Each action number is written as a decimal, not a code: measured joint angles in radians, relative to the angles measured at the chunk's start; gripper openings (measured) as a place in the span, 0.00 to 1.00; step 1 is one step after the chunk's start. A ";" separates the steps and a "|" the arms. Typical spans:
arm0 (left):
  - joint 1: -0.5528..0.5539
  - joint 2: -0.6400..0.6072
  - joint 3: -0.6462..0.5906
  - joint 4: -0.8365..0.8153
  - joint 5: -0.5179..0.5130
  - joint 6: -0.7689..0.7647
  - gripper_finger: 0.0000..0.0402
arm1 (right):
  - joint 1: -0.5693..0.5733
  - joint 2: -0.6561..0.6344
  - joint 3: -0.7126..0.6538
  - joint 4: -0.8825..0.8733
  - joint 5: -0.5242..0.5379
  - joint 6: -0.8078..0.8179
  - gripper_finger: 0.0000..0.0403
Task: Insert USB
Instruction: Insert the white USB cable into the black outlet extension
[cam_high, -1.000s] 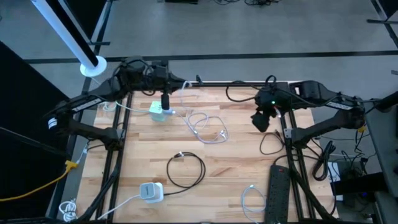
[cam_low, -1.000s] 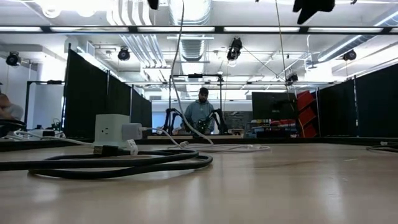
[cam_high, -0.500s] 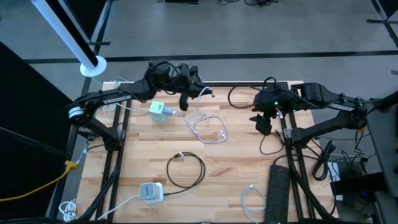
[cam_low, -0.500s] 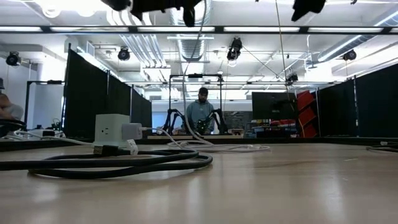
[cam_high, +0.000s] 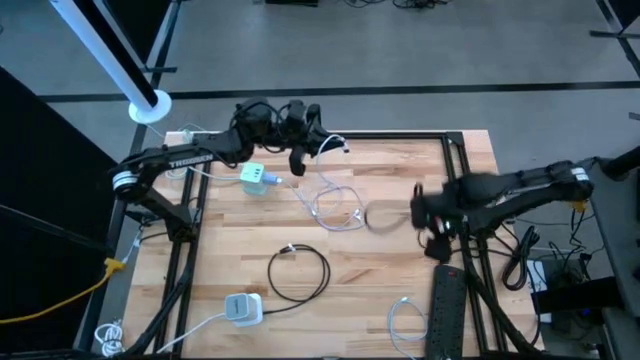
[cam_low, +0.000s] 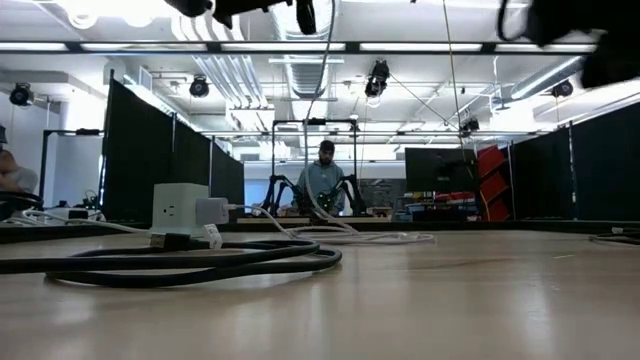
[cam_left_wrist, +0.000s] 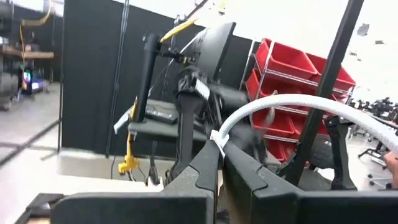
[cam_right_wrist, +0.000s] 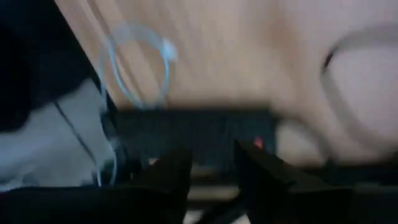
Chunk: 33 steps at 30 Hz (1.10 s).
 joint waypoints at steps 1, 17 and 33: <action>0.000 -0.014 0.000 -0.025 0.001 0.010 0.00 | 0.053 0.000 -0.021 0.013 -0.014 0.051 0.17; -0.268 -0.375 -0.034 -0.769 -0.342 0.269 0.00 | 0.665 0.325 -0.098 0.612 0.000 0.638 0.00; -0.434 -0.494 -0.088 -0.815 -0.546 0.182 0.00 | 0.463 0.522 -0.073 0.719 0.143 0.435 0.00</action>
